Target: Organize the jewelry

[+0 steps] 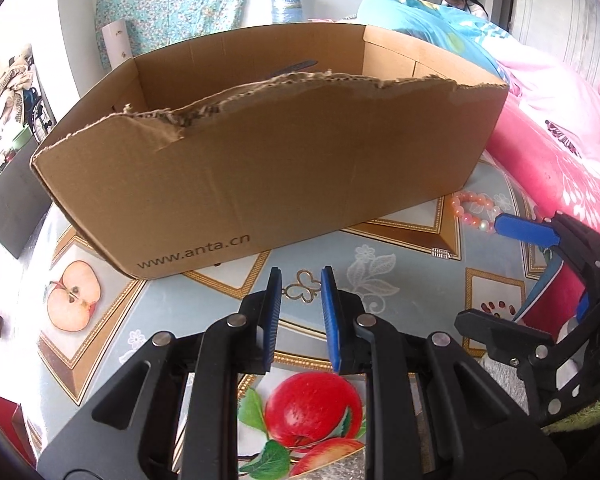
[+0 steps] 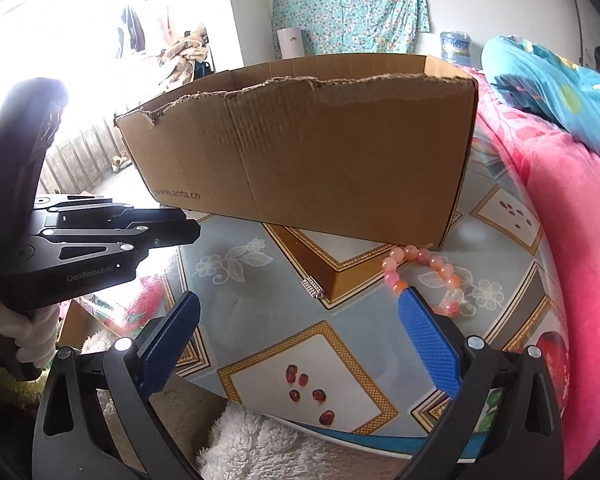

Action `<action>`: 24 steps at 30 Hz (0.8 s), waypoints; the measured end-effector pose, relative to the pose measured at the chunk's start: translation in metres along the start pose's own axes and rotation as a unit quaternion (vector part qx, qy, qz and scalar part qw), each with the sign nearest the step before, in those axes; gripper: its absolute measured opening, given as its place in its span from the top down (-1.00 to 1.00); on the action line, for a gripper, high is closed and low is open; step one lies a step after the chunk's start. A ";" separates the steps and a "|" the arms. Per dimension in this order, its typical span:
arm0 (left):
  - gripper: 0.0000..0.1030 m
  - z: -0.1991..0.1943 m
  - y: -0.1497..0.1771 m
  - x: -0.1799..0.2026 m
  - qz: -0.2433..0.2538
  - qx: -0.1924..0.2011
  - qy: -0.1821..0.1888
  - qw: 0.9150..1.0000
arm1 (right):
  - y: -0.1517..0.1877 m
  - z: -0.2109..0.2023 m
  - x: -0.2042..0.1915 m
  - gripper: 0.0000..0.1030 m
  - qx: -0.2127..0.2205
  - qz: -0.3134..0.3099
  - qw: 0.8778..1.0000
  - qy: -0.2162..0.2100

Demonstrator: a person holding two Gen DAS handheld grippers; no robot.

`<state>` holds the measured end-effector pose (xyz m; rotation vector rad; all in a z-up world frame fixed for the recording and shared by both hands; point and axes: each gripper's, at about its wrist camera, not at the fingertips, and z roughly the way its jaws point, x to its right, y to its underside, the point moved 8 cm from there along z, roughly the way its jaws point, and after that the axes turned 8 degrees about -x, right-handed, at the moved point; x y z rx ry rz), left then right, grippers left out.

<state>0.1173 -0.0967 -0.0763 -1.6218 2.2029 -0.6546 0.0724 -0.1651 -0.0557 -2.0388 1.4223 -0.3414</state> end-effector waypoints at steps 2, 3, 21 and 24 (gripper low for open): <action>0.64 -0.001 0.000 -0.001 -0.004 0.002 0.002 1.000 | -0.005 0.002 0.001 -0.83 -0.021 0.001 1.000 -0.009; 0.64 -0.001 0.000 -0.003 -0.005 0.003 0.002 1.000 | -0.007 0.003 0.003 -0.72 -0.031 0.002 0.999 -0.013; 0.64 -0.005 0.003 -0.019 -0.026 0.013 0.015 0.999 | -0.019 0.036 -0.004 0.17 -0.225 -0.124 0.965 -0.056; 0.64 -0.004 0.003 -0.019 -0.029 0.012 0.016 0.999 | -0.020 0.038 -0.002 0.34 -0.233 -0.125 0.963 -0.052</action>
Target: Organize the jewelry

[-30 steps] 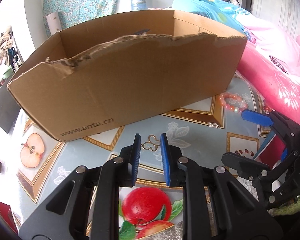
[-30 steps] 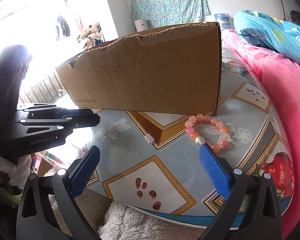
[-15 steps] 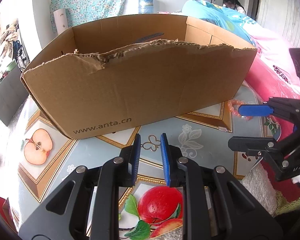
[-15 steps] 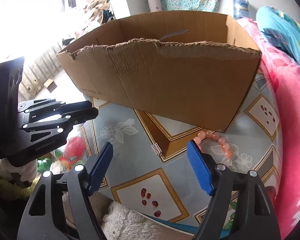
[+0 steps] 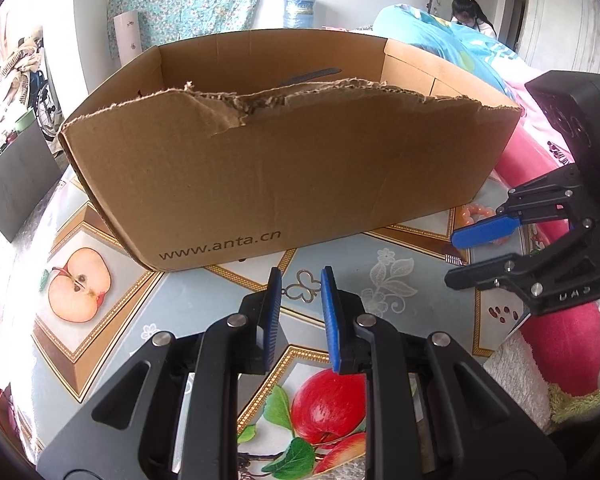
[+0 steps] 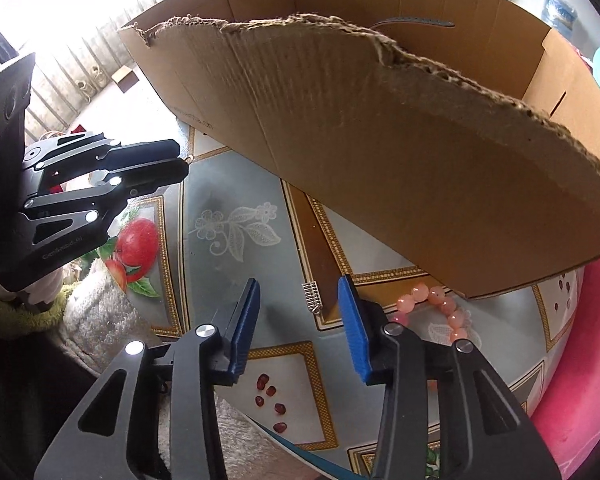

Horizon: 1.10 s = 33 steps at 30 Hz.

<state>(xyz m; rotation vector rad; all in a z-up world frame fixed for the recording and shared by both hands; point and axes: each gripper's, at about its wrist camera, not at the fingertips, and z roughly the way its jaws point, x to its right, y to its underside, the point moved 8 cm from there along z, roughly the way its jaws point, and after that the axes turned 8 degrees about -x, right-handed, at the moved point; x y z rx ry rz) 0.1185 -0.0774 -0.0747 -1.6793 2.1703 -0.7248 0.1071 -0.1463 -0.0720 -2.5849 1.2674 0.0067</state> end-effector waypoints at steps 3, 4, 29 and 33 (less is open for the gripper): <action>0.64 0.001 0.000 -0.001 -0.002 -0.001 0.001 1.000 | -0.002 0.001 0.004 0.53 -0.009 0.003 1.000 0.005; 0.64 0.001 0.000 -0.002 -0.003 -0.001 0.002 1.000 | -0.003 0.001 0.007 0.62 -0.012 0.003 1.000 0.008; 0.64 -0.005 0.003 0.000 -0.004 0.008 0.006 1.000 | -0.002 -0.013 0.018 0.51 -0.011 0.007 0.999 0.029; 0.64 -0.006 0.004 -0.001 -0.006 0.008 0.007 1.000 | -0.005 -0.004 0.014 0.51 -0.016 -0.001 0.999 0.035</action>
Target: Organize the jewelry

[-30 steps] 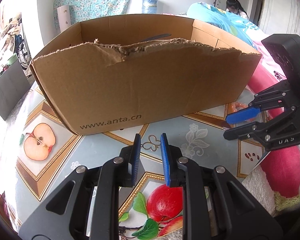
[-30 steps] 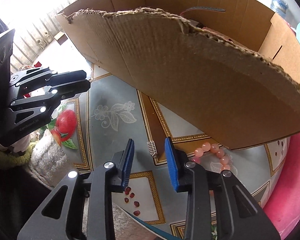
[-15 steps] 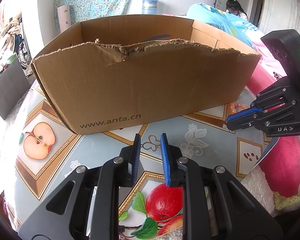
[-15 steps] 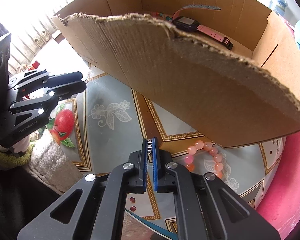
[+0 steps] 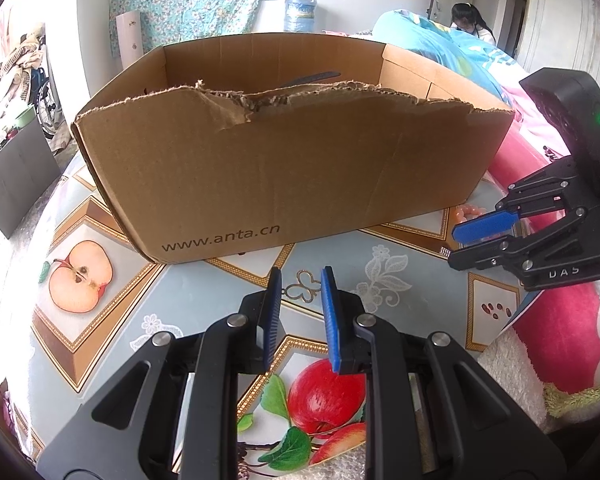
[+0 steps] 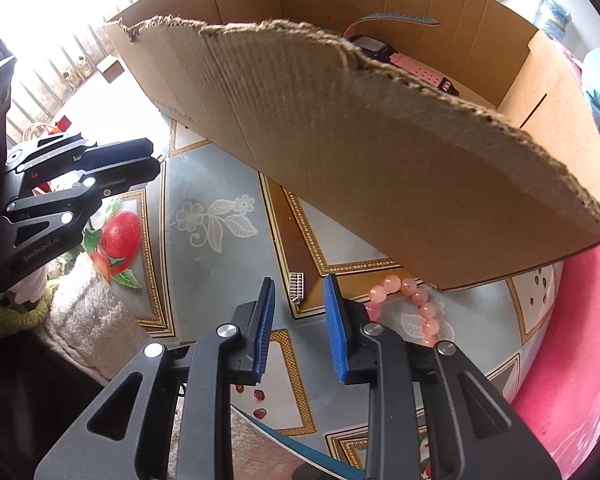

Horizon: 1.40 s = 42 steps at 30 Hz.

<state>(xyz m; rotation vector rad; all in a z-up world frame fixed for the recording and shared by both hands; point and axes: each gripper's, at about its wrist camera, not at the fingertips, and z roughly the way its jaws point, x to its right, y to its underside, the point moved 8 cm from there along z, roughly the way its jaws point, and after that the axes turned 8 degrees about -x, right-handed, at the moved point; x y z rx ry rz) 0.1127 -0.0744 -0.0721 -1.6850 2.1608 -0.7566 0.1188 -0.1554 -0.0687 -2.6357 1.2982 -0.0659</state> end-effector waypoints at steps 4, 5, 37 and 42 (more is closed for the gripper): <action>0.64 0.000 -0.001 -0.002 -0.002 0.000 0.000 1.000 | -0.001 0.001 -0.004 0.54 0.004 -0.005 1.000 0.009; 0.64 0.000 -0.001 -0.002 -0.003 0.000 0.000 1.000 | -0.001 0.000 -0.003 0.61 0.005 -0.002 1.000 0.009; 0.64 -0.100 -0.078 0.014 0.042 0.129 0.076 0.988 | -0.035 -0.154 0.004 0.91 0.197 0.034 0.978 -0.049; 0.64 -0.067 -0.112 0.015 0.046 0.104 0.069 0.991 | -0.063 -0.141 0.030 0.91 0.196 0.057 0.977 -0.054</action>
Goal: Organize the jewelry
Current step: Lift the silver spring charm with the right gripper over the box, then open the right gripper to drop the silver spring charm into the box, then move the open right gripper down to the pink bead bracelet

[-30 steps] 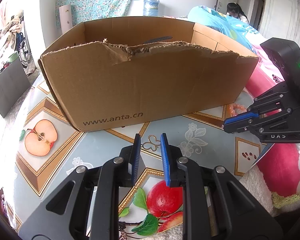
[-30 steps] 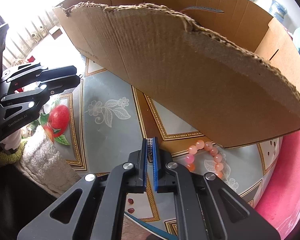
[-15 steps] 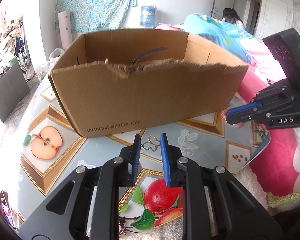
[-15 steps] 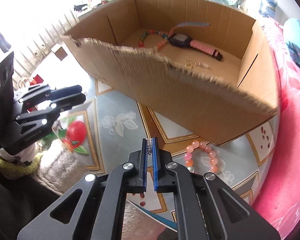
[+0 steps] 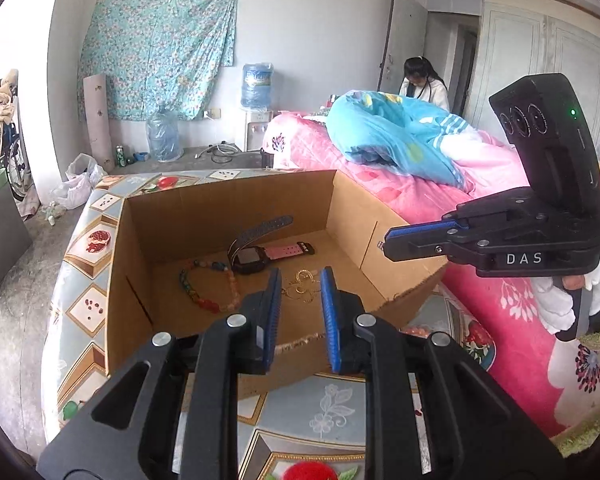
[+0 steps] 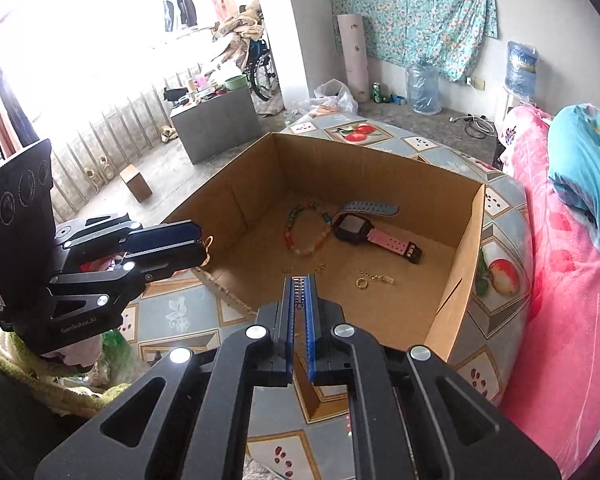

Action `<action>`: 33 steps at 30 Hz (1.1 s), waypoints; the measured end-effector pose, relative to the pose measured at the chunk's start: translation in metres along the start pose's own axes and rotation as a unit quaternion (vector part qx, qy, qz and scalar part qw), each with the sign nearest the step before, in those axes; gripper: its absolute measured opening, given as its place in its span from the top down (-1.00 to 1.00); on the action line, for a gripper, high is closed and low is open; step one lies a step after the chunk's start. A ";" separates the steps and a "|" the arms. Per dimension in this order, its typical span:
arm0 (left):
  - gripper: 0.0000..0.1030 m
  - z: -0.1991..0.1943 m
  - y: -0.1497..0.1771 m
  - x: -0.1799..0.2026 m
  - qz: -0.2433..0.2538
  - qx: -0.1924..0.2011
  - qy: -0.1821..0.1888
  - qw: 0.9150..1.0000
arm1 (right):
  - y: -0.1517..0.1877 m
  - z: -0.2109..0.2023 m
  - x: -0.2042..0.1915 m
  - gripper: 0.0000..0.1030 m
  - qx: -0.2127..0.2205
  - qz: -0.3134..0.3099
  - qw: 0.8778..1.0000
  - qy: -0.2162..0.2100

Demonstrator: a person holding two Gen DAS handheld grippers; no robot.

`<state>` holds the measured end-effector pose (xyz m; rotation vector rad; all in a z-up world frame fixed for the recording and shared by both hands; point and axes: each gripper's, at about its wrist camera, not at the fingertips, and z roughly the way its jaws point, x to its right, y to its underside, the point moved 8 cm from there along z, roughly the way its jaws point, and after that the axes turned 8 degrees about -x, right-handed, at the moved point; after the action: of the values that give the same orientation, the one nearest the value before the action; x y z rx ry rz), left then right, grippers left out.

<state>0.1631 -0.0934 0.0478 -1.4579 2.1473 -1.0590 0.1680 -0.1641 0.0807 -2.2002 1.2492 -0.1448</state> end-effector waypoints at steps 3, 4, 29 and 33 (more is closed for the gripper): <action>0.64 0.029 -0.008 0.002 -0.004 -0.023 0.013 1.000 | -0.005 0.021 0.018 0.91 -0.019 0.021 1.000 0.001; 0.64 0.039 -0.008 0.003 -0.005 -0.033 0.013 0.999 | -0.005 0.030 0.023 0.90 -0.027 0.026 0.999 0.002; -0.12 -0.003 0.007 -0.005 -0.044 0.016 0.030 0.998 | 0.035 -0.036 0.069 0.55 0.092 0.135 0.986 0.021; -0.45 -0.030 0.025 0.001 -0.043 0.023 0.032 0.998 | 0.073 -0.042 0.079 0.39 0.086 0.168 0.980 0.064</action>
<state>0.1274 -0.0779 0.0491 -1.5274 2.1047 -1.1934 0.1412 -0.2742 0.0605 -1.8272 1.5978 -0.2515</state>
